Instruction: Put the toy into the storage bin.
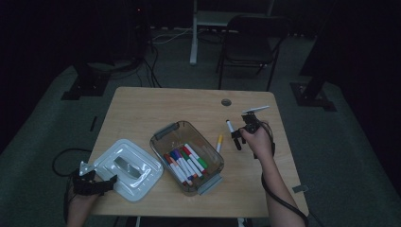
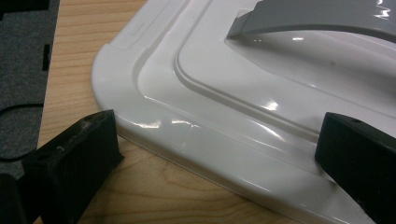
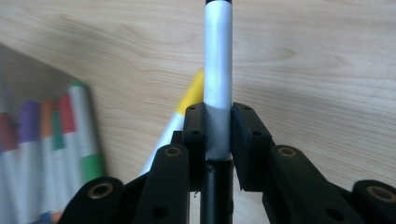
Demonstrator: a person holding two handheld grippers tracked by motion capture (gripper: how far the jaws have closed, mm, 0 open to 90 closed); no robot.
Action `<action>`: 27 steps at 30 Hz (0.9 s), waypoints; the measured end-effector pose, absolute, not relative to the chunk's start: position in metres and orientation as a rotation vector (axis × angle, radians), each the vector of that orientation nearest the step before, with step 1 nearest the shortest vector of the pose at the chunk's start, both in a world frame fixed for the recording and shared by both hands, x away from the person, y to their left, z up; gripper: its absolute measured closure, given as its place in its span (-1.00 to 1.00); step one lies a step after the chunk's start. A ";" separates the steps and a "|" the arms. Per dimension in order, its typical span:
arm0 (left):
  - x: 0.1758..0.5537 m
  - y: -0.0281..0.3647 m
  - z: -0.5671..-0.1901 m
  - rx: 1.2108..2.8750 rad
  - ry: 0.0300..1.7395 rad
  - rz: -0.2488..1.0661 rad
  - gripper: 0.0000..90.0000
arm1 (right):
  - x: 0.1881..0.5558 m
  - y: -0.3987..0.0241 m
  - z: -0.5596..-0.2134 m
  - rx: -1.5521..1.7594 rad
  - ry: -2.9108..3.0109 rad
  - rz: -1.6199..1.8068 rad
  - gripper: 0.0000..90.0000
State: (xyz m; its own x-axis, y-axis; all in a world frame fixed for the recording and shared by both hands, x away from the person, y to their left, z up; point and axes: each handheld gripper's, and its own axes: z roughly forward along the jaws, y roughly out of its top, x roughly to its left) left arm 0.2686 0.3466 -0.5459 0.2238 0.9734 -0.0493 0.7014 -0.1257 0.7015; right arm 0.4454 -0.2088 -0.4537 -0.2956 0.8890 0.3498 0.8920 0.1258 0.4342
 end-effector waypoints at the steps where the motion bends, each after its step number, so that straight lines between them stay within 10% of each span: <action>1: 0.269 0.347 -0.546 1.895 1.540 0.577 -0.99 | 0.444 -0.208 -0.450 -1.852 -2.355 -0.928 0.70; 27: 0.269 0.347 -0.546 1.894 1.540 0.579 -0.99 | 0.397 -0.137 -0.376 -1.386 -2.515 -1.187 0.70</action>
State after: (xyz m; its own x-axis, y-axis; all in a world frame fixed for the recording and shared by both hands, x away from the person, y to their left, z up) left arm 0.2687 0.3466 -0.5460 0.2233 0.9735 -0.0486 0.7004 -0.1256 0.7026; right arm 0.3972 -0.1371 -0.3757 -0.6015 0.7089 0.3684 0.7351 0.3105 0.6027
